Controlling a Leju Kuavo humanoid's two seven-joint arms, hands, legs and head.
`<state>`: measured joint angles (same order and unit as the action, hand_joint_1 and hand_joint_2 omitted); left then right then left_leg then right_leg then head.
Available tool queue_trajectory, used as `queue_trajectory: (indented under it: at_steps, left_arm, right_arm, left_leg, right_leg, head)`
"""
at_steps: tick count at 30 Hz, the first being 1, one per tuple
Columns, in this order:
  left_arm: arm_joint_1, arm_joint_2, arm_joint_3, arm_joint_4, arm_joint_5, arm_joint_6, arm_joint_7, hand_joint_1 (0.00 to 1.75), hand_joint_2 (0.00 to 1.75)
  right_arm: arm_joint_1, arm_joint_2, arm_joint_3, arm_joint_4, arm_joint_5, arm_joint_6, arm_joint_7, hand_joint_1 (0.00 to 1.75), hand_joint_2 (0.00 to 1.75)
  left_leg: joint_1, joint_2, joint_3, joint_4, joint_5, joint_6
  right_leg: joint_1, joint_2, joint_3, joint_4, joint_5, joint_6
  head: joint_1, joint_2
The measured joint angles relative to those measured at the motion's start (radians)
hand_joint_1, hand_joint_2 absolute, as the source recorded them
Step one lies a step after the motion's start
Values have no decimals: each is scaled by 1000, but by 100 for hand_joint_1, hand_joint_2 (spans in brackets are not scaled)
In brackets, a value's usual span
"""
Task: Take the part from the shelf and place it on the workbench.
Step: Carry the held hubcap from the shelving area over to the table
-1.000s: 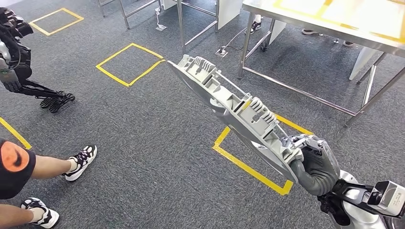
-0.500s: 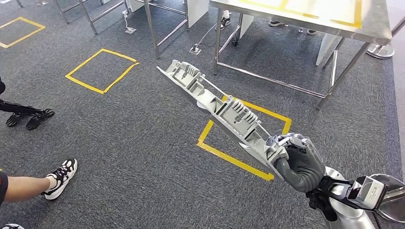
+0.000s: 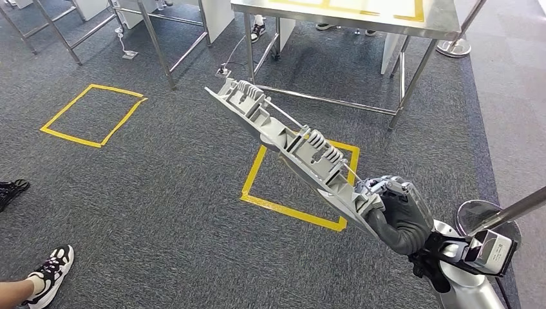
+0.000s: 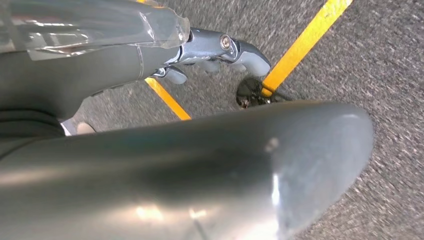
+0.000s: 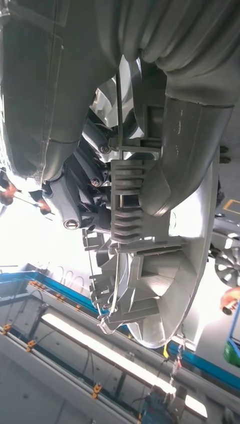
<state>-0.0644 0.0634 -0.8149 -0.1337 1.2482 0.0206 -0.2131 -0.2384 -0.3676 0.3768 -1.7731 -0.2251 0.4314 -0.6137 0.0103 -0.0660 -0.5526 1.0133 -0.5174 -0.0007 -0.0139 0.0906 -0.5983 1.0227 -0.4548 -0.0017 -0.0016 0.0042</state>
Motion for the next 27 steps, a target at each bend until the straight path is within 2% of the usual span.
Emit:
queue_trajectory:
  at_steps: [1, 3, 5, 7, 8, 9, 10, 11, 13, 14, 15, 18, 20, 22, 23, 24, 25, 26, 27]
  left_arm:
    - [0, 0, 0, 0, 0, 0, 0, 0, 0]
    - [-1, -1, -1, 0, 0, 0, 1, 0, 0]
    - [-3, -2, -1, 0, 1, -2, 1, 0, 0]
    - [-2, -1, -3, 0, 4, -3, 1, 0, 0]
    - [-1, -1, -4, 0, 5, -4, 1, 0, 0]
    - [-1, -1, -5, 0, 7, -5, 1, 0, 0]
    - [-1, -1, -7, 0, 7, -7, 1, 0, 0]
    - [-1, -1, -8, 0, 8, -9, 1, 0, 0]
    - [-3, -1, -9, 0, 8, -13, 0, 0, 0]
    - [-4, -1, -10, 0, 8, -14, -1, 0, 0]
    - [-5, 0, -10, 0, 8, -14, -2, 0, 0]
    - [-6, 1, -11, 0, 9, -14, -4, 0, 0]
    - [-7, 0, -12, 0, 9, -15, -4, 0, 0]
    - [-6, 0, -14, 0, 9, -17, -4, 0, 0]
    - [-5, 0, -15, 0, 9, -17, -4, 0, 0]
    - [-4, 0, -15, 0, 9, -17, -4, 0, 0]
    - [-4, 0, -15, 0, 10, -17, -4, 0, 0]
    - [-3, 0, -16, 0, 10, -17, -4, 0, 0]
    - [-3, 1, -16, 0, 10, -17, -4, 0, 0]
  right_arm:
    - [-2, 1, 0, 1, 0, 0, 0, 175, 175]
    - [-3, 1, -1, 2, -1, 1, 2, 175, 175]
    - [-6, 2, -2, 4, -2, 2, 3, 175, 175]
    - [-9, 3, -2, 8, -1, 2, 3, 175, 175]
    - [-10, 4, -1, 11, -1, 2, 3, 175, 175]
    - [-10, 5, -1, 13, 0, 1, 3, 175, 175]
    - [-10, 6, -1, 15, 3, 0, 3, 175, 175]
    - [-10, 6, -1, 17, 9, -2, 3, 175, 175]
    - [-11, 6, -1, 18, 22, -9, 3, 175, 175]
    - [-11, 7, -1, 18, 28, -12, 3, 175, 175]
    - [-12, 8, -1, 18, 32, -15, 3, 175, 175]
    - [-12, 12, -1, 18, 39, -23, 2, 175, 175]
    - [-14, 15, -1, 18, 40, -24, 2, 175, 175]
    - [-15, 19, -1, 18, 40, -24, 2, 175, 175]
    - [-15, 20, -1, 18, 40, -24, 2, 175, 175]
    - [-15, 22, -1, 18, 41, -24, 2, 175, 175]
    - [-15, 23, -1, 18, 41, -24, 2, 175, 175]
    - [-16, 23, -1, 18, 41, -23, 2, 175, 175]
    - [-16, 23, -1, 18, 41, -23, 2, 175, 175]
  left_leg:
    - [-1, -3, 6, -13, -1, 4]
    - [-2, 19, 9, -17, 3, 14]
    - [1, 41, 13, -22, 9, 27]
    - [0, 64, 12, -23, 11, 34]
    - [0, 76, 11, -23, 10, 35]
    - [-1, 87, 11, -23, 9, 35]
    - [-1, 95, 11, -23, 9, 35]
    - [-1, 102, 13, -23, 7, 34]
    - [-2, 113, 17, -22, 3, 28]
    - [-4, 116, 19, -21, 1, 24]
    - [-6, 119, 19, -20, -2, 20]
    - [-7, 122, 17, -20, -5, 4]
    - [-3, 103, 2, 9, -25, -7]
    - [-1, 78, -55, 120, -79, -15]
    - [0, 72, -96, 194, -107, -17]
    - [0, 70, -131, 253, -121, -17]
    - [0, 70, -152, 279, -117, -17]
    - [0, 70, -153, 264, -93, -15]
    - [0, 69, -133, 210, -56, -12]
  right_leg:
    - [-1, 10, -3, -1, 2, 7]
    - [-5, 22, -9, -2, 6, 19]
    - [-3, -14, -29, 36, -17, 28]
    - [-2, -65, -84, 153, -79, 36]
    - [-2, -75, -117, 223, -109, 39]
    - [-2, -79, -140, 275, -124, 41]
    - [-3, -80, -145, 290, -122, 41]
    - [-3, -82, -128, 260, -101, 41]
    - [-3, -96, -48, 117, -44, 37]
    - [-2, -103, -14, 52, -25, 33]
    - [-1, -107, 6, 14, -18, 28]
    - [2, -102, 11, 0, -20, 11]
    - [-1, -98, 14, -3, -19, 0]
    - [-3, -95, 16, -4, -21, -9]
    - [-2, -93, 17, -4, -22, -12]
    - [-2, -90, 17, -3, -23, -13]
    - [-2, -87, 19, -3, -25, -13]
    - [-2, -83, 22, -3, -27, -13]
    - [-2, -79, 26, -3, -30, -11]
  head:
    - [0, 0]
    - [0, 0]
    - [4, 0]
    - [9, 0]
    - [9, 0]
    - [9, 0]
    - [9, 0]
    - [9, 0]
    - [9, 0]
    - [9, 0]
    - [8, 0]
    - [7, 0]
    - [5, 0]
    - [2, 0]
    - [2, 0]
    - [2, 0]
    - [2, 0]
    - [2, 0]
    - [2, 0]
